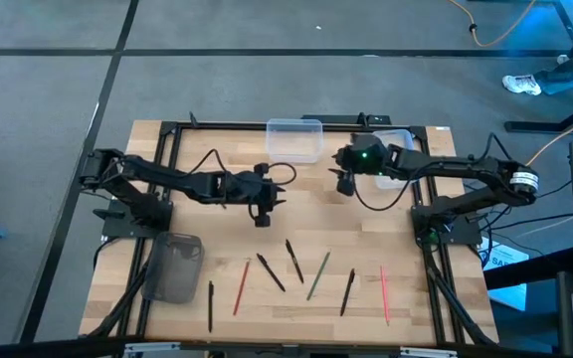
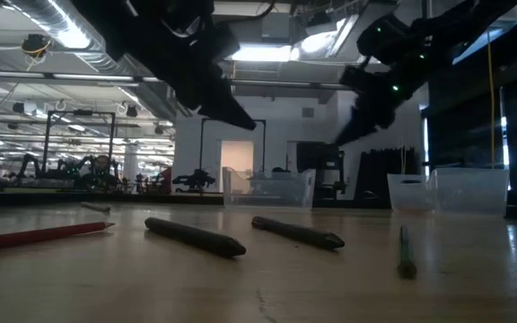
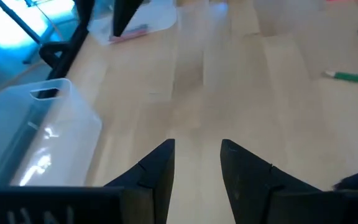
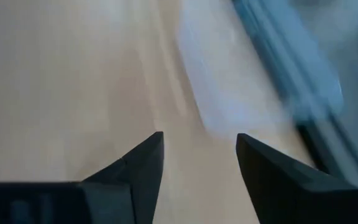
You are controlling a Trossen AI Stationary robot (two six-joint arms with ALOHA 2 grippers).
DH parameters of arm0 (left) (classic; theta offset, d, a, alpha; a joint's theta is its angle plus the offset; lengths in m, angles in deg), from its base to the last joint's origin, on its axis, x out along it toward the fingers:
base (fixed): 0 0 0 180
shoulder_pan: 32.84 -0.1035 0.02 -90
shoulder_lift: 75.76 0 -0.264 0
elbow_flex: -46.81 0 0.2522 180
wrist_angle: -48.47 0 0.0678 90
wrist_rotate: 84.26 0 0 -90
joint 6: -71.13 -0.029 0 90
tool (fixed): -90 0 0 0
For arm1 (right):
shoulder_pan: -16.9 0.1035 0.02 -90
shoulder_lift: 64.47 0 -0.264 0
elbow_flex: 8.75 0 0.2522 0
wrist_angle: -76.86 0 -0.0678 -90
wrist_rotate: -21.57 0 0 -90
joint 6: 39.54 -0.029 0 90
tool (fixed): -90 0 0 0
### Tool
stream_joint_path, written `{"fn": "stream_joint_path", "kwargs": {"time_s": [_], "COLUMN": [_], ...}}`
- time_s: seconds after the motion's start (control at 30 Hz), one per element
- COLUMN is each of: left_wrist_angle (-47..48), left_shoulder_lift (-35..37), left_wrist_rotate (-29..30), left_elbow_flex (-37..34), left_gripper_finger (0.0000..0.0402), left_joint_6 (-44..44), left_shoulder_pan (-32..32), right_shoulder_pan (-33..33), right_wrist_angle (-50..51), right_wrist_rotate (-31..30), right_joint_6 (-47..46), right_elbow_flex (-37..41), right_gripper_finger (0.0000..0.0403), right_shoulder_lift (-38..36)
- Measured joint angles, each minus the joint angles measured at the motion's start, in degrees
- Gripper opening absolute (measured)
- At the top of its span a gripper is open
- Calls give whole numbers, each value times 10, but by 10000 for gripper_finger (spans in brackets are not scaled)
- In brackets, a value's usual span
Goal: Sort crayons/erasers/pens/pencils in bins
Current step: Put the pink pencil into the left transparent bin
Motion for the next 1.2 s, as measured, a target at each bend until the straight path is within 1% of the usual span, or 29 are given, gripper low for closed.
{"fn": "stream_joint_path", "kwargs": {"time_s": [0.07, 0.13, 0.2, 0.33, 0.37, 0.43, 0.47, 0.5, 0.57, 0.63, 0.67, 0.77, 0.87, 0.9, 0.97, 1.0, 1.07, 1.13, 1.2], "left_wrist_angle": [0, -4, -16, -53, -58, -62, -64, -58, -54, -37, -28, -4, -9, -17, -46, -62, -86, -94, -95], "left_shoulder_lift": [0, 0, 0, -5, -8, -14, -18, -21, -26, -26, -26, -26, -26, -26, -26, -26, -26, -26, -26], "left_wrist_rotate": [-12, -23, -44, -100, -108, -110, -105, -87, -31, 18, 31, 37, 36, 36, 21, 2, -54, -114, -148], "left_elbow_flex": [0, 0, 0, 0, 0, 0, 0, 0, 0, 0, 0, 0, 0, 0, 0, 0, 0, 0, 0], "left_gripper_finger": [124, 124, 124, 124, 124, 124, 124, 124, 124, 124, 124, 124, 124, 124, 124, 124, 124, 124, 124], "left_joint_6": [-22, -38, -51, -54, -53, -47, -39, -29, -2, 8, 9, 7, 7, 8, 2, -7, -24, -37, -46], "left_shoulder_pan": [-10, -18, -25, -32, -31, -31, -31, -31, -31, -31, -32, -31, -31, -31, -27, -24, -20, -17, -17], "right_shoulder_pan": [3, 12, 24, 64, 76, 103, 117, 131, 156, 179, 190, 227, 272, 289, 330, 351, 389, 424, 457], "right_wrist_angle": [69, 136, 180, 234, 242, 263, 273, 284, 316, 351, 363, 373, 366, 365, 365, 365, 364, 364, 363], "right_wrist_rotate": [-17, -16, -14, -17, -17, -38, -58, -83, -128, -153, -159, -164, -166, -176, -218, -242, -278, -296, -302], "right_joint_6": [-43, -88, -131, -202, -222, -268, -297, -331, -410, -483, -518, -603, -666, -686, -737, -764, -815, -866, -915], "right_elbow_flex": [0, 0, 0, 0, 0, 0, 0, 0, 0, 0, 0, 0, 0, 0, 0, 0, 0, 0, 0], "right_gripper_finger": [187, 172, 159, 137, 133, 125, 121, 118, 114, 112, 111, 111, 111, 111, 111, 111, 111, 111, 111], "right_shoulder_lift": [-11, -19, -29, -40, -40, -40, -40, -40, -40, -40, -40, -40, -40, -40, -40, -40, -40, -40, -37]}}
